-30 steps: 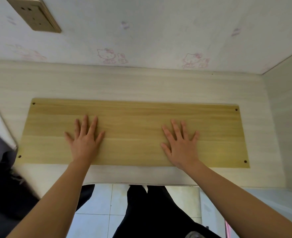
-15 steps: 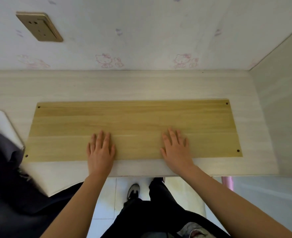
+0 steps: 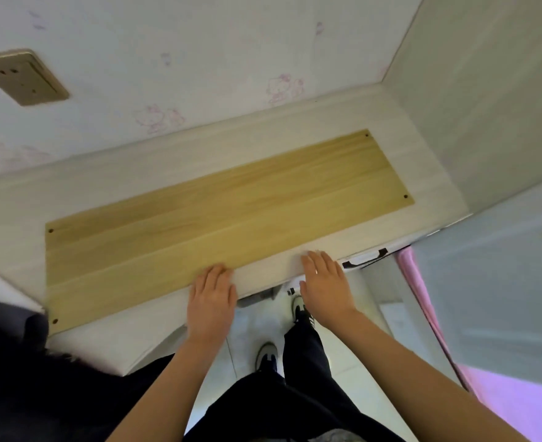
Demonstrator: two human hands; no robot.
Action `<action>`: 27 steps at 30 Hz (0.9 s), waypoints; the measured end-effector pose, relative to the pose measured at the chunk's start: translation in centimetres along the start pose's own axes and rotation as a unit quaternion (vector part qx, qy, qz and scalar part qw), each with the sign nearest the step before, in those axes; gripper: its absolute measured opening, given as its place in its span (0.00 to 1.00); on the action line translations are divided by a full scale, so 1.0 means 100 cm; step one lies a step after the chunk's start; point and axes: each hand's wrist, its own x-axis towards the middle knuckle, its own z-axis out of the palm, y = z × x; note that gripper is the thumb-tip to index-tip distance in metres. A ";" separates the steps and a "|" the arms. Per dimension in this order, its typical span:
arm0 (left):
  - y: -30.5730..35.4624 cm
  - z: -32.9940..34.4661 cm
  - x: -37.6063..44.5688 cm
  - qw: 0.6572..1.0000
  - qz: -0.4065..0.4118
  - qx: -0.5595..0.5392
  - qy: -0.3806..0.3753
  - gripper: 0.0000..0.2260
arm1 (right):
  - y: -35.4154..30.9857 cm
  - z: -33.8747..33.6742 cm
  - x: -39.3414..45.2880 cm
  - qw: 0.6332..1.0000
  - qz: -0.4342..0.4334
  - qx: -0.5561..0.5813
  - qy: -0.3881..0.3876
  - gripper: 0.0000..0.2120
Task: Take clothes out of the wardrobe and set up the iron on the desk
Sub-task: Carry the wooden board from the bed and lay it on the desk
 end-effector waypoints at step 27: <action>0.209 0.033 -0.122 0.908 0.394 -0.051 -0.133 0.10 | 0.079 0.073 -0.319 0.921 0.353 0.140 0.090 0.22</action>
